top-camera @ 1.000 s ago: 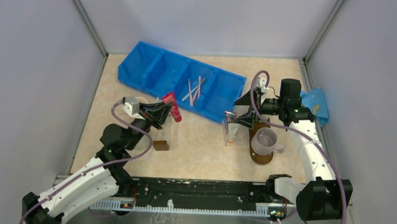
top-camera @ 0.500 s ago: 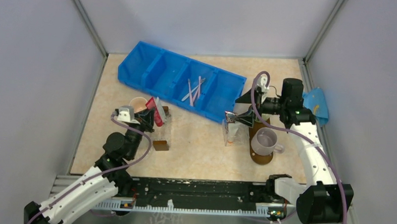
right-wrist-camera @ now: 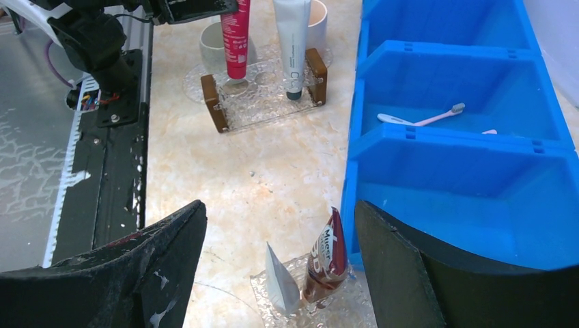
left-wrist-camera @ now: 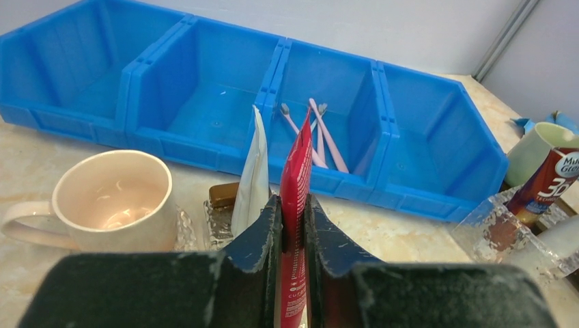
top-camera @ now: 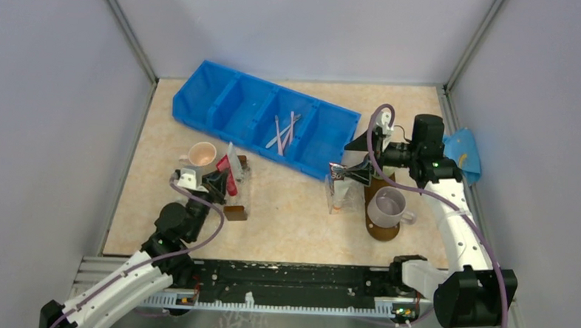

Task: Prepare toiletry sets of a toothbrush and toothpaste on the tray
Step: Place the toothpaste in the toothpaste holder.

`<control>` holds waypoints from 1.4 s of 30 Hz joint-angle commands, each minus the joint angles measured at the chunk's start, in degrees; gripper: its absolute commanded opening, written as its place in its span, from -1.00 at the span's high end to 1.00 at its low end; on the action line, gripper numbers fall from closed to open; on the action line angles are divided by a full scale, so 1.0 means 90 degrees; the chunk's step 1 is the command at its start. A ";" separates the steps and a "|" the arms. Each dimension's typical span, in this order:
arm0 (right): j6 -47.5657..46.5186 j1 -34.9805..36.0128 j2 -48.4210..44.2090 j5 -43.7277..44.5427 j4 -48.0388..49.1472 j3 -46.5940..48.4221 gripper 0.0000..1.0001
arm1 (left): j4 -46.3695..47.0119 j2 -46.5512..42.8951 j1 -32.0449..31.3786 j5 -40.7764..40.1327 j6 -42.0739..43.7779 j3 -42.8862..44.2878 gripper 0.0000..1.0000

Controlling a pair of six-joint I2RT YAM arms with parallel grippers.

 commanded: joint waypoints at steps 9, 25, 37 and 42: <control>0.0024 -0.0021 -0.0119 -0.0055 0.0303 0.0143 -0.58 | 0.0308 -0.0214 -0.0021 0.0212 -0.0136 -0.0362 1.00; 0.0023 -0.0022 -0.0127 -0.0071 0.0308 0.0142 -0.58 | 0.0325 -0.0292 -0.0021 0.0081 -0.0396 -0.0757 1.00; 0.0019 -0.0025 -0.0115 -0.0081 0.0297 0.0146 -0.58 | 0.0413 -0.0181 -0.0021 -0.0022 -0.0445 -0.0878 0.68; 0.0004 -0.0026 -0.0112 -0.0081 0.0291 0.0142 -0.58 | 0.0404 -0.0155 -0.0021 -0.0022 -0.0453 -0.0841 0.50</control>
